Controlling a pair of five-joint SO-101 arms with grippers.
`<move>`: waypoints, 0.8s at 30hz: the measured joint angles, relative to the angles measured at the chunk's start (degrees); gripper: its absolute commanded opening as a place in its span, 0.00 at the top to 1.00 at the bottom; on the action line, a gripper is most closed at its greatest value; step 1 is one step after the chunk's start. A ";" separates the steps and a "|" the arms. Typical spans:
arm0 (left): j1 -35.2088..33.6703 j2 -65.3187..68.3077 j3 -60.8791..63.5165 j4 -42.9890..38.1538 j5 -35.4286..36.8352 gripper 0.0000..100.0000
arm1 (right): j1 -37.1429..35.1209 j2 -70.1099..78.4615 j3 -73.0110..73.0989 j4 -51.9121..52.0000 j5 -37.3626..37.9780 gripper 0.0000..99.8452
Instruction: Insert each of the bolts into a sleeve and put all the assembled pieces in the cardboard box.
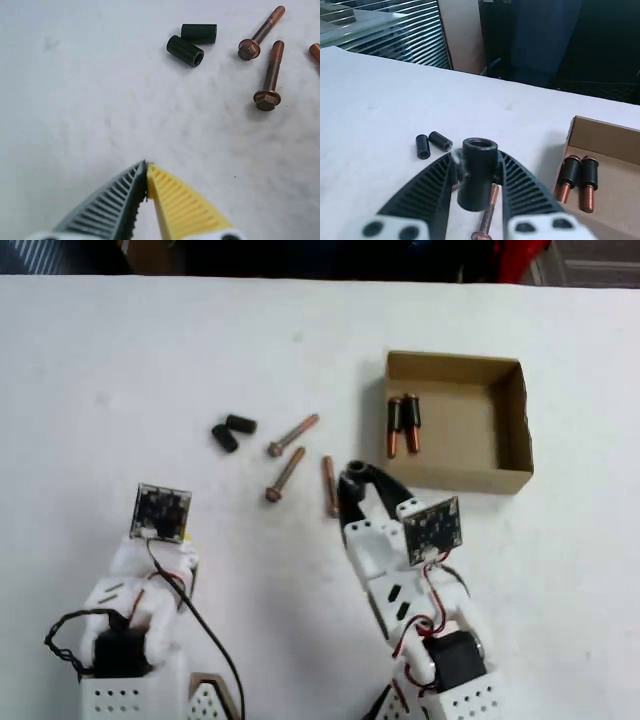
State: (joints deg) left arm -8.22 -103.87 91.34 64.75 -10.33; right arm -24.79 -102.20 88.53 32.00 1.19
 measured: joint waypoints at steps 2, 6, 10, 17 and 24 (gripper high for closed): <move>0.00 0.00 0.00 0.00 -0.09 0.98 | -0.26 0.00 1.32 -2.20 0.00 0.98; 0.00 0.00 -1.14 0.26 -1.49 0.98 | -0.70 0.00 4.92 -7.03 0.00 0.98; 0.00 0.00 -6.95 3.16 -2.73 0.98 | -0.53 -0.26 7.65 -13.36 0.00 0.98; -0.09 4.66 -21.45 8.35 -4.75 0.98 | -0.44 -0.09 7.82 -14.68 0.00 0.98; 0.00 30.24 -40.79 9.05 -5.45 0.98 | -0.44 -0.09 7.82 -16.62 0.00 0.98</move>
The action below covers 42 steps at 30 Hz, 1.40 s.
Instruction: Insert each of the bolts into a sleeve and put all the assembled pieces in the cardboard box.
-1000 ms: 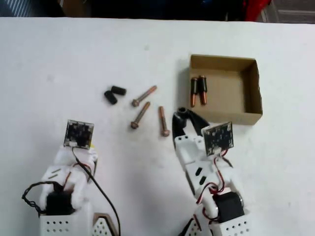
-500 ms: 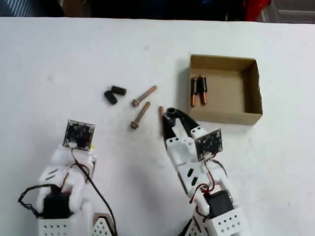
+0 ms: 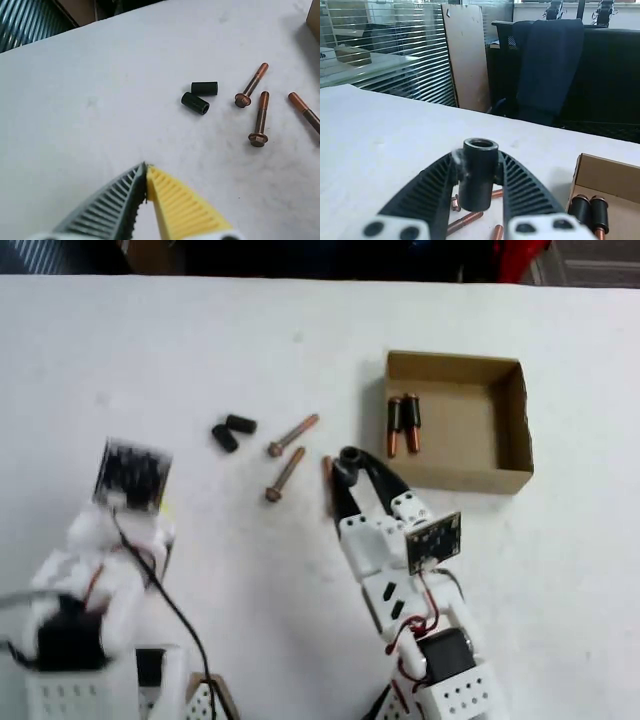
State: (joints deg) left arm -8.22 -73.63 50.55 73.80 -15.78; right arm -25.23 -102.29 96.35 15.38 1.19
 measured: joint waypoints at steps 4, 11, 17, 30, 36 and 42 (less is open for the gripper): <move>0.00 12.48 -8.44 0.00 0.00 0.98 | 0.00 0.00 0.00 -0.88 0.00 0.98; 4.13 30.51 -15.21 0.00 0.00 0.98 | 0.00 0.00 0.00 -2.11 0.00 0.98; 12.66 45.10 -22.51 0.00 0.00 0.98 | 0.00 0.00 0.00 -2.11 0.00 0.98; 18.02 76.04 -42.20 0.00 -0.09 0.98 | 4.13 0.00 0.00 -0.35 0.00 0.98; 18.55 88.88 -53.36 2.64 -0.09 0.98 | 4.75 0.00 0.00 -0.35 0.00 0.98; 19.16 98.46 -62.86 6.95 -0.09 0.98 | 4.75 0.00 0.00 -0.09 0.00 0.98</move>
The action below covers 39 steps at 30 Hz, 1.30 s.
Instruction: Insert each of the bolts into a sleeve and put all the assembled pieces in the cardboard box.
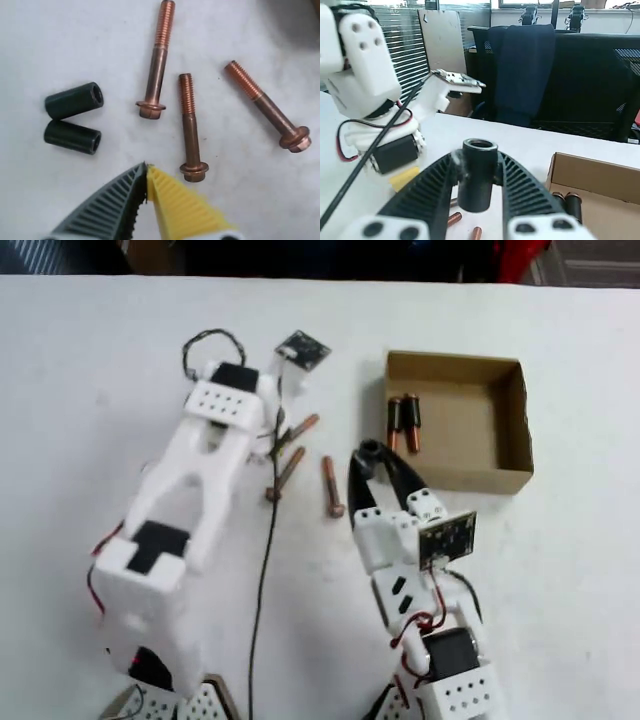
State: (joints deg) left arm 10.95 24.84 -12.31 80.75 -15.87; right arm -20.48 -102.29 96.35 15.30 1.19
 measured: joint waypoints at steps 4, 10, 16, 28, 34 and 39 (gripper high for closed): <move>2.11 5.19 -5.01 3.69 0.00 0.97 | 0.00 0.00 0.00 0.79 0.00 0.98; 2.73 10.02 -9.67 5.01 0.00 0.89 | 0.00 0.00 0.00 0.79 0.00 0.98; 2.73 10.55 -9.76 5.01 0.00 0.88 | 0.35 0.00 0.00 0.79 0.00 0.98; 2.99 16.26 -10.11 4.04 0.09 0.89 | 1.67 0.00 0.00 0.79 0.00 0.98; 3.43 17.76 -10.20 4.04 0.09 0.92 | 1.67 0.00 0.00 0.79 0.00 0.98; 3.78 18.29 -10.20 4.04 0.09 0.97 | 1.67 0.00 0.00 0.79 0.00 0.98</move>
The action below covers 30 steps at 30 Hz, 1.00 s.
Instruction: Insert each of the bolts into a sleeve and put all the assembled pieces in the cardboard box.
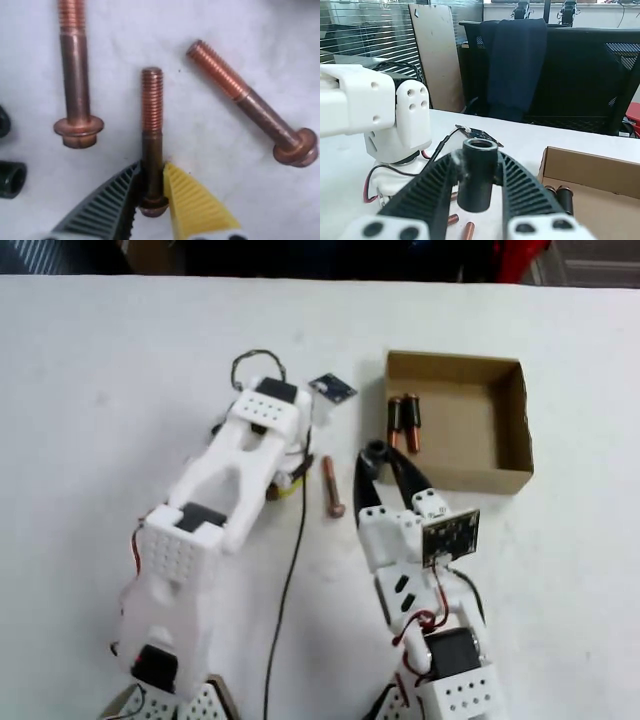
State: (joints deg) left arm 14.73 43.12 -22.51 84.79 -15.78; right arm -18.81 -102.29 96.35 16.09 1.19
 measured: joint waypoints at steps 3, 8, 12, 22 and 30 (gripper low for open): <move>0.09 0.18 -0.35 0.00 0.00 0.98 | 0.00 0.00 0.00 0.00 0.00 0.98; 0.09 0.18 -0.53 0.09 0.00 0.98 | 0.00 0.00 0.00 0.00 0.00 0.98; 0.09 0.00 -0.53 0.18 0.00 0.98 | 0.00 0.00 0.00 0.00 0.00 0.98; -1.85 -11.78 -0.44 5.10 -4.48 0.98 | 0.00 0.00 0.00 0.00 0.00 0.98; -7.12 -14.24 -0.44 13.54 -20.92 0.98 | 0.00 0.00 0.00 0.00 0.00 0.98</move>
State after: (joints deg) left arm 7.60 28.88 -22.95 98.33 -36.70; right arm -18.81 -102.29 96.35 16.09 1.19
